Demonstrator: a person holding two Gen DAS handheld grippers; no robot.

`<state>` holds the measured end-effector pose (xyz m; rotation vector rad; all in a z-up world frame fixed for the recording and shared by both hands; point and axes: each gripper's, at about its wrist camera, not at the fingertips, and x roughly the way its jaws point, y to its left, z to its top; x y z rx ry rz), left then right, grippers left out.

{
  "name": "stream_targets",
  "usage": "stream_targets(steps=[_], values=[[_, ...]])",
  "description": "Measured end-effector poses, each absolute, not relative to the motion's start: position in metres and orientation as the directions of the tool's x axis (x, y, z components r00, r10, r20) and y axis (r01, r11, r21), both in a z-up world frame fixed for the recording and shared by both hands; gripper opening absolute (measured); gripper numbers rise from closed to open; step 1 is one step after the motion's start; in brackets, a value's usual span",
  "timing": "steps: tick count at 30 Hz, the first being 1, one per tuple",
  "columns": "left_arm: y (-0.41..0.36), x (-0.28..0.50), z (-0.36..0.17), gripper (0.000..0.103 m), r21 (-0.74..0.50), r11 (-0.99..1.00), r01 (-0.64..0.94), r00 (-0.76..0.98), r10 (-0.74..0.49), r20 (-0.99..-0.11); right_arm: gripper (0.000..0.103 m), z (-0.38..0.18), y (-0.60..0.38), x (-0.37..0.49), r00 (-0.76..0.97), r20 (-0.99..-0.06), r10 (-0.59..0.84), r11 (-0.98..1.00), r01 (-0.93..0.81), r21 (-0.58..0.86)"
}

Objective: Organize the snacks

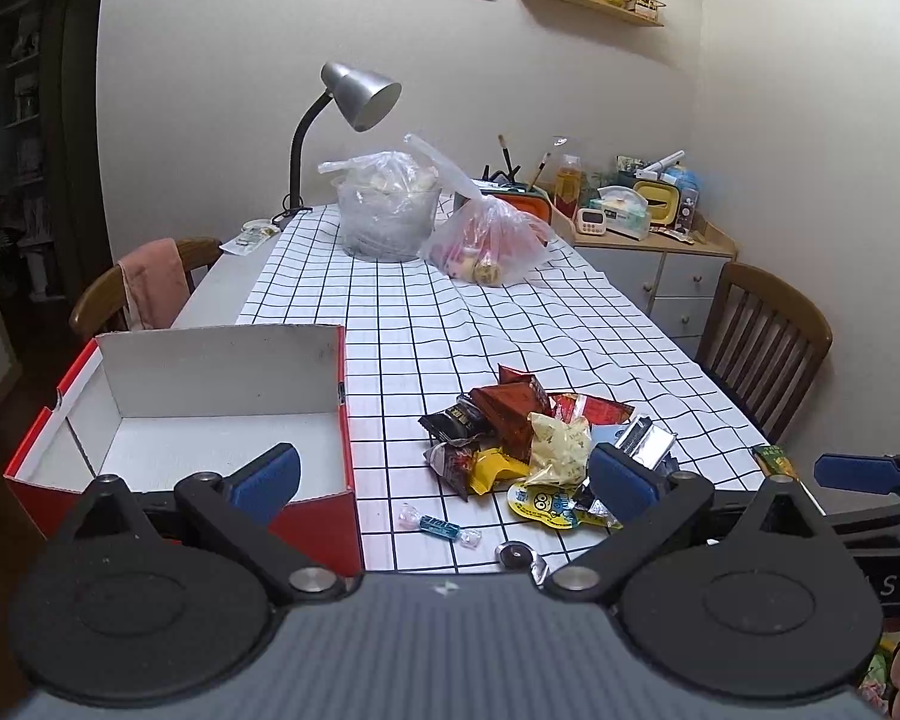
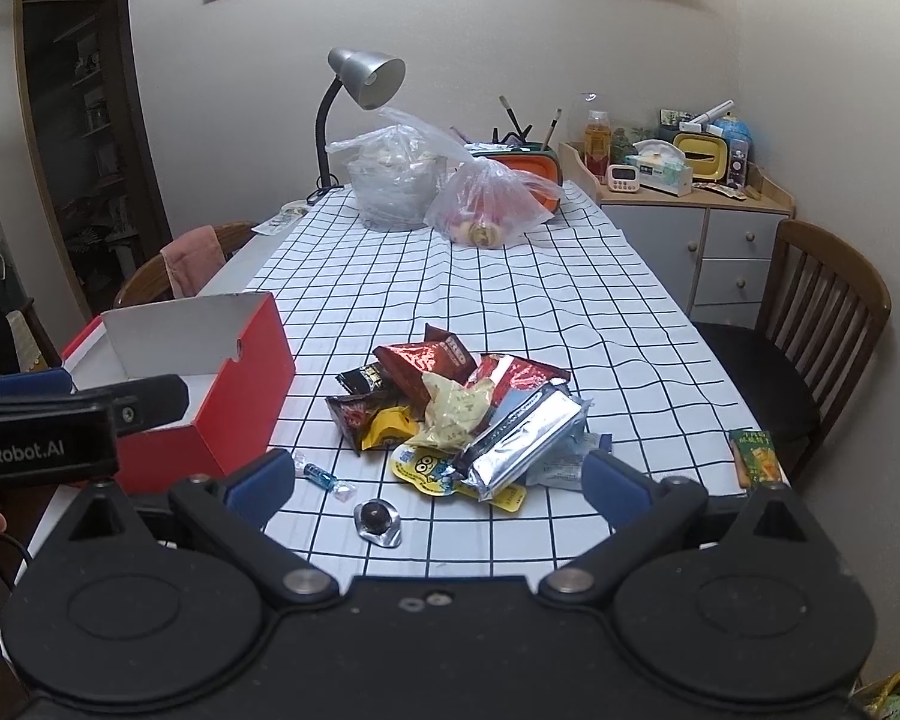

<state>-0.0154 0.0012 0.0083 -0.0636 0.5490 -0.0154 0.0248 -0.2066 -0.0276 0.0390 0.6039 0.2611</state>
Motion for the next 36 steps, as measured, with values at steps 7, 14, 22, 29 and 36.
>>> stream_targets(steps=[7, 14, 22, 29, 36], values=[[-0.001, -0.018, 0.005, 0.103, -0.061, 0.998, -0.001, 0.853, -0.031, -0.521, 0.102, -0.029, -0.206, 0.023, 0.788, -0.56, 0.255, 0.966, -0.232, 0.114], [0.001, -0.022, 0.005, 0.103, -0.059, 0.998, 0.0, 0.854, -0.031, -0.52, 0.102, -0.028, -0.203, 0.019, 0.788, -0.559, 0.256, 0.965, -0.237, 0.109], [0.002, -0.025, 0.005, 0.103, -0.056, 0.998, 0.004, 0.856, -0.032, -0.516, 0.102, -0.028, -0.203, 0.018, 0.788, -0.562, 0.25, 0.967, -0.232, 0.106], [0.004, -0.024, 0.006, 0.103, -0.057, 0.998, 0.003, 0.851, -0.033, -0.524, 0.102, -0.027, -0.201, 0.016, 0.786, -0.569, 0.241, 0.969, -0.227, 0.096], [0.004, -0.02, 0.003, 0.103, -0.069, 0.998, -0.006, 0.843, -0.032, -0.537, 0.101, -0.026, -0.201, 0.02, 0.787, -0.573, 0.229, 0.971, -0.225, 0.079]])
